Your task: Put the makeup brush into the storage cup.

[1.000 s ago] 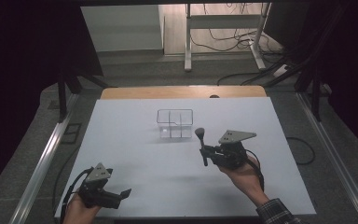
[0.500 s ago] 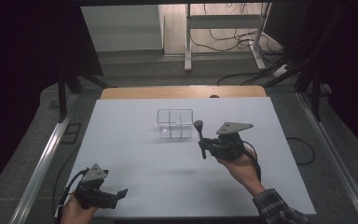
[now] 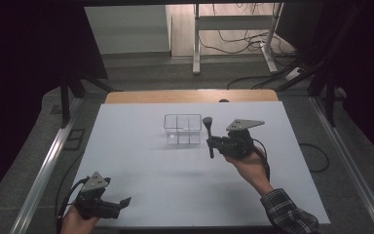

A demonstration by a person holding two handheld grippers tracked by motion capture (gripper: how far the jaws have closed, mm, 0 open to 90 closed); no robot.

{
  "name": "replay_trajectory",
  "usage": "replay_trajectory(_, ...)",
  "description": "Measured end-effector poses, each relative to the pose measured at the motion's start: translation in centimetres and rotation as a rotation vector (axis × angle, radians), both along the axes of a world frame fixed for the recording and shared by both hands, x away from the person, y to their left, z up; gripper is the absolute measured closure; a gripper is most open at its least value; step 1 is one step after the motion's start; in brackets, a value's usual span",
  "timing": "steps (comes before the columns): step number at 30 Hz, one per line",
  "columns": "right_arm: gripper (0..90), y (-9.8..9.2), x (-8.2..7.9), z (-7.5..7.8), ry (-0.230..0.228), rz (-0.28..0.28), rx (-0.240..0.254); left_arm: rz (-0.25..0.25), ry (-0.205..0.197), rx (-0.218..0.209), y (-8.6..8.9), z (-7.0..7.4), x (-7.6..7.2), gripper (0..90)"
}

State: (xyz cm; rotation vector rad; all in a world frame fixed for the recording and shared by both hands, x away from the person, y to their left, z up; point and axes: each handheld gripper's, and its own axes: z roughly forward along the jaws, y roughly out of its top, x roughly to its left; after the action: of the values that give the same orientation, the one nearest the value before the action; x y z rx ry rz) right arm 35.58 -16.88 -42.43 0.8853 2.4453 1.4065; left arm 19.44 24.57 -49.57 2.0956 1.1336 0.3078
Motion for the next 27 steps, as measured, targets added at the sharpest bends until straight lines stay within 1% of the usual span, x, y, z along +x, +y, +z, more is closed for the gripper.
replay_trajectory(8,78.0,0.3,1.3,1.1,-0.022,-0.019,0.023,0.005,0.0,0.001,0.2,0.0,-0.2,0.0)
replay_trajectory(10,78.0,0.4,1.4,1.2,-0.023,-0.022,0.024,0.007,0.0,0.001,0.3,0.0,-0.2,0.0)
replay_trajectory(16,78.0,0.9,2.5,2.1,-0.044,-0.032,0.035,0.017,0.001,0.0,0.7,-0.1,-0.4,0.0)
replay_trajectory(27,78.1,1.6,4.0,2.7,-0.06,-0.047,0.047,0.02,0.011,0.011,1.1,-0.3,-0.6,0.0)
